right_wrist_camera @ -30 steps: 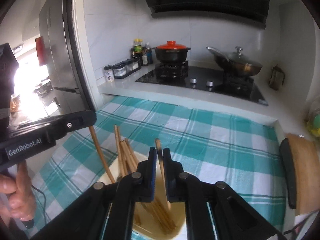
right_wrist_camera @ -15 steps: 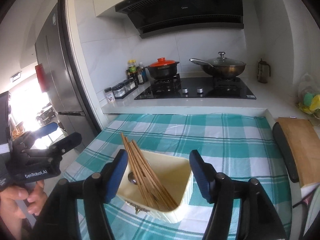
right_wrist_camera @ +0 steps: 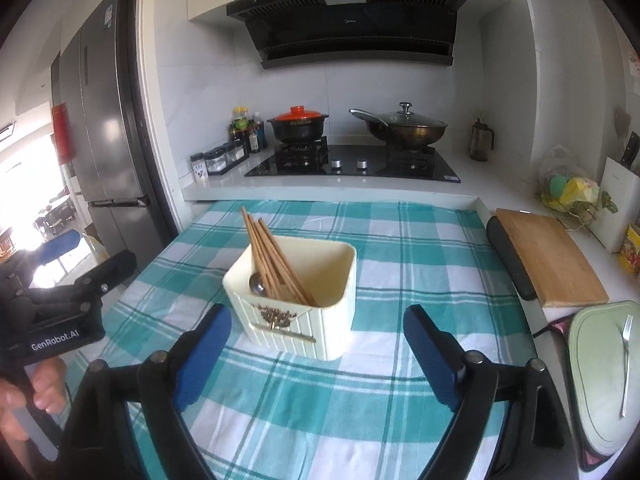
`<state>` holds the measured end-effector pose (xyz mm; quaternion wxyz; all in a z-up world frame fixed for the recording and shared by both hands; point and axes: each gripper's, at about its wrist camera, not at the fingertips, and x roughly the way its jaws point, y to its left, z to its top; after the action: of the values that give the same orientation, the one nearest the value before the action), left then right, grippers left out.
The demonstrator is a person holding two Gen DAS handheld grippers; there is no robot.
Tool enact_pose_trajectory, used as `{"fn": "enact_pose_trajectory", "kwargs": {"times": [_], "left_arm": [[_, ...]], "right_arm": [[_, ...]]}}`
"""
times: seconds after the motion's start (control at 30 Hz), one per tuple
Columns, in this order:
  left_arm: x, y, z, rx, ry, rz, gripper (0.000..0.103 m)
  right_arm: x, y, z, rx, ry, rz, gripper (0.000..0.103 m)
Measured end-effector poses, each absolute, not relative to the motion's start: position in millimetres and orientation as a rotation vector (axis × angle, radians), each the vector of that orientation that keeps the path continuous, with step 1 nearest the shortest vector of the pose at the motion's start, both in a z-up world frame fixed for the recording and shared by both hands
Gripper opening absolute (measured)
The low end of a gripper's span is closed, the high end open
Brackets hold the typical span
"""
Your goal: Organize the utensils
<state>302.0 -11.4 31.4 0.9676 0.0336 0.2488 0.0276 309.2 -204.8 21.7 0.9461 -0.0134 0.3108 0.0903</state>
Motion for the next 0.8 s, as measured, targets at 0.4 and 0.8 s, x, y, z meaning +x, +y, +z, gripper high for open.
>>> {"fn": "enact_pose_trajectory", "kwargs": {"times": [0.4, 0.8], "left_arm": [[271.9, -9.8, 22.1, 0.069, 0.554, 0.083, 0.103], [258.1, -3.9, 22.7, 0.032, 0.594, 0.047, 0.103]], "right_arm": [[261.4, -182.0, 28.0, -0.059, 0.576, 0.134, 0.091], [242.4, -171.9, 37.9, -0.098, 0.578, 0.097, 0.091]]}}
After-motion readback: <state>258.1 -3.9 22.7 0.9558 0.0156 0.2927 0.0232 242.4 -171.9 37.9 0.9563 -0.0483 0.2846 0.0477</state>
